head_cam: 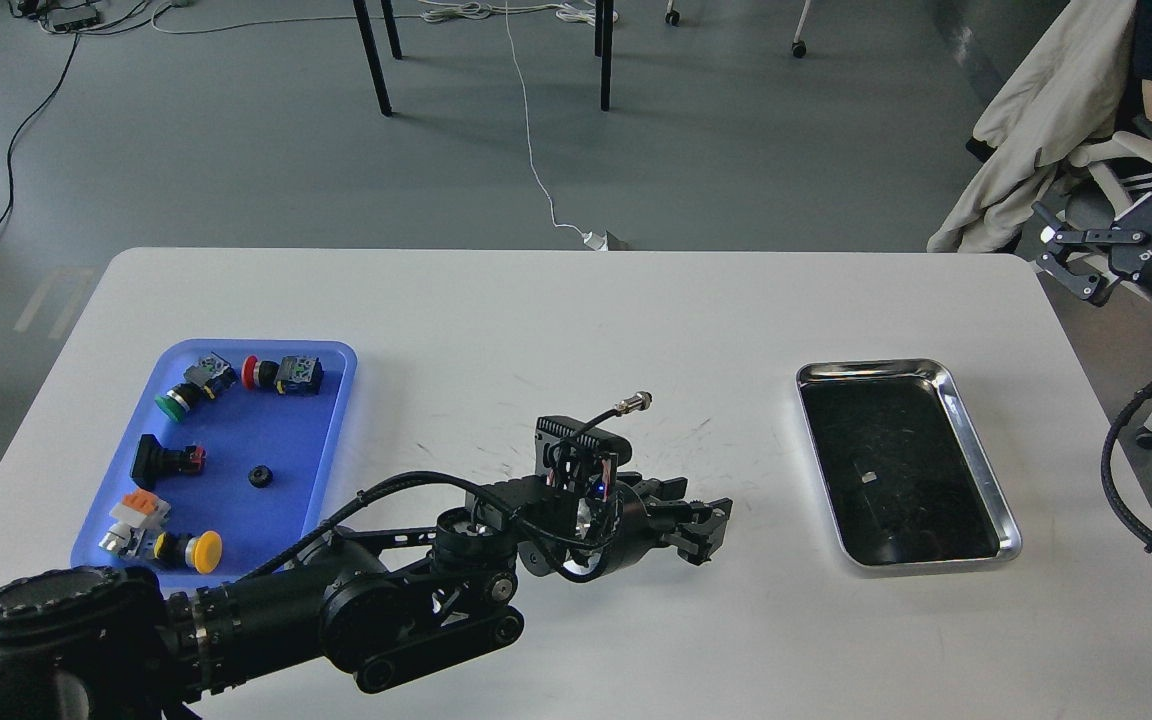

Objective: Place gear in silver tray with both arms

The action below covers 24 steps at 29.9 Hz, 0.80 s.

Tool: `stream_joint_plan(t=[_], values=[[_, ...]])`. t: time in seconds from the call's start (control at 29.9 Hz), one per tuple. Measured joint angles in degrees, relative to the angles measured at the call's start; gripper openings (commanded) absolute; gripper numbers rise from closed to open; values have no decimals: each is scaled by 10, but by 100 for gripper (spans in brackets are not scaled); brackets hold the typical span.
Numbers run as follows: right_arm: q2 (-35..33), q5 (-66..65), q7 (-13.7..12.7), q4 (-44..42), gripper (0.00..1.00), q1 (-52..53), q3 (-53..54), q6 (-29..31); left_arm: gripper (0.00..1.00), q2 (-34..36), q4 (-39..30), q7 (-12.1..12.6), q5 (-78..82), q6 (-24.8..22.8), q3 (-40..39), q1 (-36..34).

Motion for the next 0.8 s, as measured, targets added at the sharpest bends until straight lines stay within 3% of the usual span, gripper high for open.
stream_joint_plan(t=[0.3, 0.53, 0.8], values=[[0, 0, 0, 6, 99, 1, 3, 0, 97, 8, -47, 1, -36, 1, -79, -30], [-4, 0, 0, 48, 99, 2, -1, 0, 97, 137, -112, 0, -100, 9, -150, -24], [-28, -61, -6, 149, 99, 25, -38, -9, 97, 210, -113, -8, -303, 68, -256, 17]])
